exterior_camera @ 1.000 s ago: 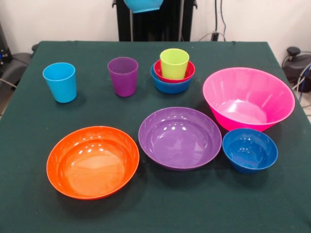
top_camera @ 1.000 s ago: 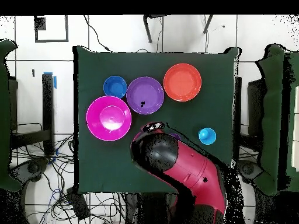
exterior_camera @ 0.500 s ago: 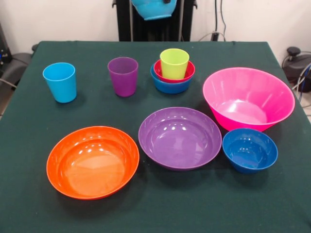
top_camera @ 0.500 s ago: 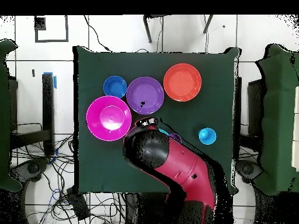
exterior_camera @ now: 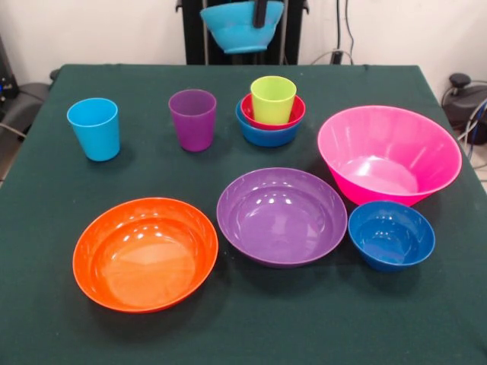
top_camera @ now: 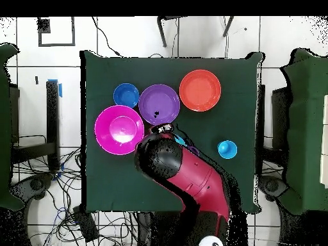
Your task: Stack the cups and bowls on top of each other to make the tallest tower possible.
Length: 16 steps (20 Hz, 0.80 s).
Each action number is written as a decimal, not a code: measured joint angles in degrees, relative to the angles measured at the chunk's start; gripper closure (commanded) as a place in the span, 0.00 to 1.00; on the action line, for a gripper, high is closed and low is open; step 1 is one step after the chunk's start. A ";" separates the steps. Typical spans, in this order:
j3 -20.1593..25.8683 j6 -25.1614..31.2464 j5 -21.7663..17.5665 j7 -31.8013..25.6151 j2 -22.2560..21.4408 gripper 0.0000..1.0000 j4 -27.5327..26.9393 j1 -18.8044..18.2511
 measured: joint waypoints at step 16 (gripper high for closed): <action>1.29 -10.91 6.47 2.58 7.63 1.00 0.79 3.08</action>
